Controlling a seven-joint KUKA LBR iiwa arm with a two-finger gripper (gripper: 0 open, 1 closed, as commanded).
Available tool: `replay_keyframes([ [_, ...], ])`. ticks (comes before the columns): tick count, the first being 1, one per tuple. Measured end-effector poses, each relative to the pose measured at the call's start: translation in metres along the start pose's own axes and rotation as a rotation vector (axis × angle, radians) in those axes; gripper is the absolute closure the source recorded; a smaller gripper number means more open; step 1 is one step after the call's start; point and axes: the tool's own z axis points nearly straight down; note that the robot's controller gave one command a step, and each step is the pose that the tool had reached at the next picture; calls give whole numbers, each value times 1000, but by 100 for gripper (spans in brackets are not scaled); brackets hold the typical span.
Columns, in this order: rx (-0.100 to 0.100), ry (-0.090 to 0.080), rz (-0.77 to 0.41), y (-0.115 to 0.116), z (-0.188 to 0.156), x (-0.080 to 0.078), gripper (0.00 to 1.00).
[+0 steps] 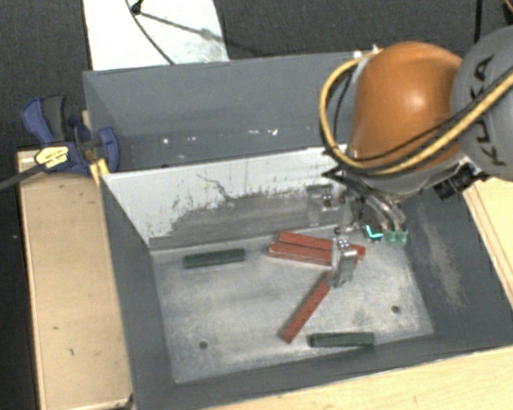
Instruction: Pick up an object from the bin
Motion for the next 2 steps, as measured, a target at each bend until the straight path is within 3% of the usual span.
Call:
replay_keyframes([
  [1,0,-2,-414,-11,153,34,0],
  [2,0,-10,-525,23,120,19,0],
])
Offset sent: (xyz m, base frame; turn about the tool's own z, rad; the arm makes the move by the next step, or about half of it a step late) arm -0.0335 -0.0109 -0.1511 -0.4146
